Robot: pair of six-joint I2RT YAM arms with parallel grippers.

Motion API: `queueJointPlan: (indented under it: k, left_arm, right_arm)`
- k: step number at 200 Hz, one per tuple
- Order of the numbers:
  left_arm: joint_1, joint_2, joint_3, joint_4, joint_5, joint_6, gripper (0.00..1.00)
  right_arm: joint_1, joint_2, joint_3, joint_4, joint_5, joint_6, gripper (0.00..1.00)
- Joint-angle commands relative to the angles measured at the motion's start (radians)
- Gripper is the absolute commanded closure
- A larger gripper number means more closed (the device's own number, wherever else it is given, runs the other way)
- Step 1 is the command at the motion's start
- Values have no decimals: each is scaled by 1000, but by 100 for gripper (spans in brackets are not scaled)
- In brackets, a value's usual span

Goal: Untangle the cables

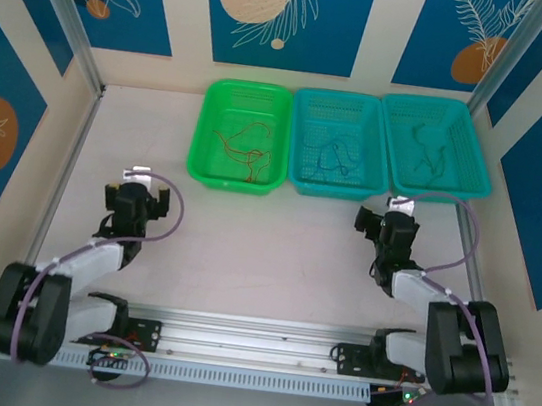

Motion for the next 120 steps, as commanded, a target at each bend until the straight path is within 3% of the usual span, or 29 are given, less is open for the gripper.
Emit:
queueJointPlan:
  k: [1,20,31,41,52,62,72,120]
  left_arm:
    - [28,92,14,215,117,21,0]
    - [51,176,6,348,154,10,0]
    - [72,272,3,445,199,-12,0]
    - [76,378,24,536,269,17,0]
    - [71,329,85,322,335,48,0]
    - [72,359,74,406,353,56,0]
    - [71,343,77,367,353,57,0]
    - [70,346,70,386,347,55,0]
  right_arm:
    - [-28,86,12,259,-137,-73,1]
    - [-30,313,28,486,-220,-114,1]
    - [-69,233,63,266,-278,-78,1]
    - [-106,278,59,364,-341,-52,1]
    - [-105,245,79,258,-337,-54,1]
    - [-95,267,63,332,-319,-61,1]
    - [-76,251,76,278,-237,-51,1]
    - [-76,257,70,297,-242,-56,1]
